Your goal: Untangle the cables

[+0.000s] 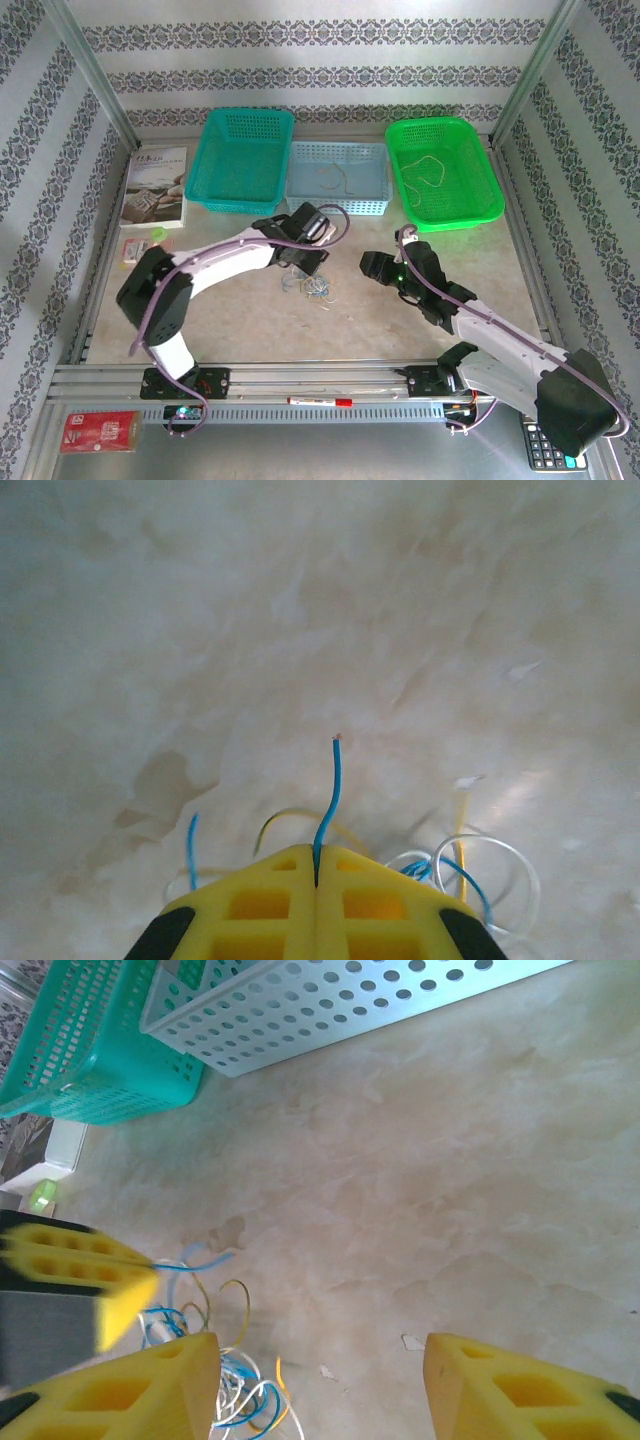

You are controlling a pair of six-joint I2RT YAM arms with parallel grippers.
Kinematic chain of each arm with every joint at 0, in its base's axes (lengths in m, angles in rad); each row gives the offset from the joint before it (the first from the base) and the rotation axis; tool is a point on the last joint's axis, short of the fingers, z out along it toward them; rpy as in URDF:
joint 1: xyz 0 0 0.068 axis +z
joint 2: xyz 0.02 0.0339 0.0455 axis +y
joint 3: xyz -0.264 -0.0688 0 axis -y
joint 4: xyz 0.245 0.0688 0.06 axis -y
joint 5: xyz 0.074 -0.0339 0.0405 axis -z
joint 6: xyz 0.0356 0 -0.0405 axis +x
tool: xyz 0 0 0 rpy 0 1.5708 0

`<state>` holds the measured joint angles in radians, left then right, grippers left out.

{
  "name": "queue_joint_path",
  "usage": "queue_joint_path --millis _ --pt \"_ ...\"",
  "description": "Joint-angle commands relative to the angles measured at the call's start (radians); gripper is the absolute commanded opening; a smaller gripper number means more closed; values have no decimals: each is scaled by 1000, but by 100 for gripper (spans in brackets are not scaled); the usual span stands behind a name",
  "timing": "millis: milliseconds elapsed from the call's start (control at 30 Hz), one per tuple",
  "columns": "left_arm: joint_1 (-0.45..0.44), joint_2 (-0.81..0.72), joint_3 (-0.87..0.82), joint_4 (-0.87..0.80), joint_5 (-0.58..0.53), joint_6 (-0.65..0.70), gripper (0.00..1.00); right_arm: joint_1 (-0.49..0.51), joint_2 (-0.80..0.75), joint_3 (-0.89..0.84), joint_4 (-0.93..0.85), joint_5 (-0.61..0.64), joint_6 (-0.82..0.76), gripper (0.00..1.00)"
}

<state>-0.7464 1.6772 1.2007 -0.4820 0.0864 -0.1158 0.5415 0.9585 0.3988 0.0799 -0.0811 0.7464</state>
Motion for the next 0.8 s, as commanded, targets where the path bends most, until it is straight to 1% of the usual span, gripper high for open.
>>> queue_joint_path --millis 0,167,367,567,767 --pt "-10 -113 -43 63 20 -80 0 32 30 36 44 -23 -12 58" --pt "-8 -261 -170 235 50 -214 0 101 89 49 133 -31 -64 61" --pt "-7 -392 -313 453 78 -365 0 153 124 47 262 -65 -128 62" --pt "-8 -453 -384 584 83 -467 0 192 139 46 348 -91 -165 64" --pt "-8 -448 -402 654 104 -526 0 249 176 47 432 -80 -188 64"
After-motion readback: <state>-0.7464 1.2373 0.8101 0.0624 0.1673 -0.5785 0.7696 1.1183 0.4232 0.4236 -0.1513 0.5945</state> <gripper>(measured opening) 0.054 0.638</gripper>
